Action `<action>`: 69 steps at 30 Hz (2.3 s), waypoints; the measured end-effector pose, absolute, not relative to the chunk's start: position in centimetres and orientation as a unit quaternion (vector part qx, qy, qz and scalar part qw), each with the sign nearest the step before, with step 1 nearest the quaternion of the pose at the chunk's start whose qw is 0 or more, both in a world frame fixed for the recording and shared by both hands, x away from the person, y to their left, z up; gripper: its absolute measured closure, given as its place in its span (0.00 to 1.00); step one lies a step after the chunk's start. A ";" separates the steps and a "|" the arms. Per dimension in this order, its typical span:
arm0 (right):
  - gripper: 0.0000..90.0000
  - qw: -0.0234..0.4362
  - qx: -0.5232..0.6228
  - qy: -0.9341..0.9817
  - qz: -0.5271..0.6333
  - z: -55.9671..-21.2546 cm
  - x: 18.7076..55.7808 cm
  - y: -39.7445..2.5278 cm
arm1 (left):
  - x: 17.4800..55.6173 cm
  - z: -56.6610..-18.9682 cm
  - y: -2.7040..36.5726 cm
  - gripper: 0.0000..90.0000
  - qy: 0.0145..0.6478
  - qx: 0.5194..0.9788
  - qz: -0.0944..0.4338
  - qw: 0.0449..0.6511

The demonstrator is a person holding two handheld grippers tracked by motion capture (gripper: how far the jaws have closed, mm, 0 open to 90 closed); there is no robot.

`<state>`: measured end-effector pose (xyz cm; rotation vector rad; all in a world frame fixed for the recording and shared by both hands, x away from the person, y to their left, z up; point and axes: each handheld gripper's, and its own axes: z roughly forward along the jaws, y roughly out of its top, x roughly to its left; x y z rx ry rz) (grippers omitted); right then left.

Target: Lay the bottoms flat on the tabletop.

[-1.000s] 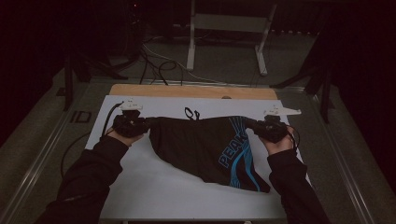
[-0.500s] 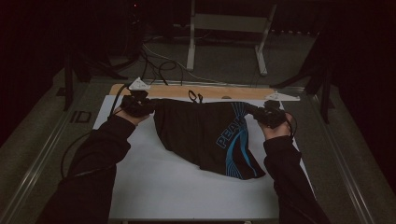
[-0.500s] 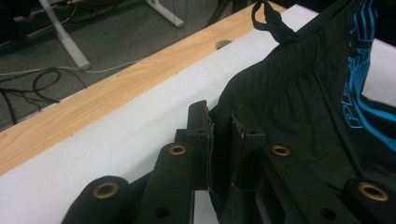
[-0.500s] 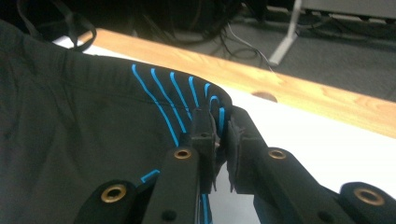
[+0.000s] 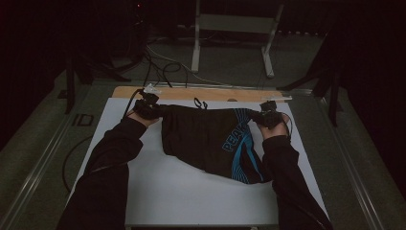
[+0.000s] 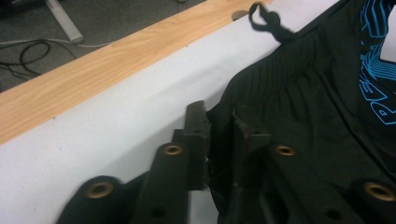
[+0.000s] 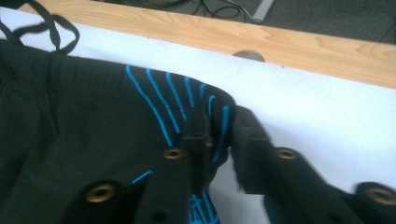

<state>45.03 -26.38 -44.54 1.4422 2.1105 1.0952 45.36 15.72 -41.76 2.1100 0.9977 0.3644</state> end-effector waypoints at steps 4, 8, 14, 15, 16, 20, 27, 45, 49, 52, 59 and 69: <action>0.54 0.183 0.517 0.740 0.390 -44.7 45.2 -26.5 | 45.5 -41.9 16.0 0.49 0.399 0.819 0.135 0.390; 0.38 0.192 0.519 0.730 0.400 -44.2 44.9 -26.9 | 45.1 -42.0 16.2 0.27 0.397 0.819 0.130 0.392; 0.17 0.175 0.489 0.745 0.418 -43.7 44.2 -27.0 | 44.4 -42.2 16.4 0.10 0.381 0.822 0.109 0.408; 0.16 0.174 0.479 0.748 0.425 -43.6 43.6 -26.7 | 44.3 -42.3 16.3 0.03 0.378 0.822 0.105 0.412; 0.16 0.174 0.475 0.748 0.430 -43.5 43.4 -26.7 | 43.9 -42.3 16.2 0.02 0.371 0.824 0.105 0.415; 0.15 0.172 0.463 0.752 0.437 -43.4 42.7 -26.4 | 43.3 -42.3 16.1 0.02 0.360 0.822 0.097 0.431; 0.16 0.166 0.441 0.759 0.449 -43.6 40.9 -25.8 | 41.2 -42.6 16.0 0.02 0.337 0.821 0.089 0.453; 0.18 0.135 0.312 0.799 0.497 -42.6 35.3 -19.3 | 34.3 -43.1 18.0 0.02 0.305 0.813 0.105 0.485; 0.19 0.111 0.270 0.811 0.507 -42.6 34.1 -16.7 | 32.9 -43.3 18.3 0.02 0.303 0.811 0.103 0.490; 0.20 0.082 0.242 0.827 0.501 -43.2 33.4 -14.8 | 31.1 -43.8 18.6 0.02 0.298 0.811 0.105 0.492; 0.36 0.065 0.218 0.854 0.469 -46.0 32.8 -11.3 | 28.8 -45.1 19.2 0.02 0.302 0.804 0.113 0.499; 0.65 0.031 0.171 0.875 0.452 -49.0 32.2 -7.8 | 26.5 -47.4 20.8 0.01 0.316 0.789 0.123 0.513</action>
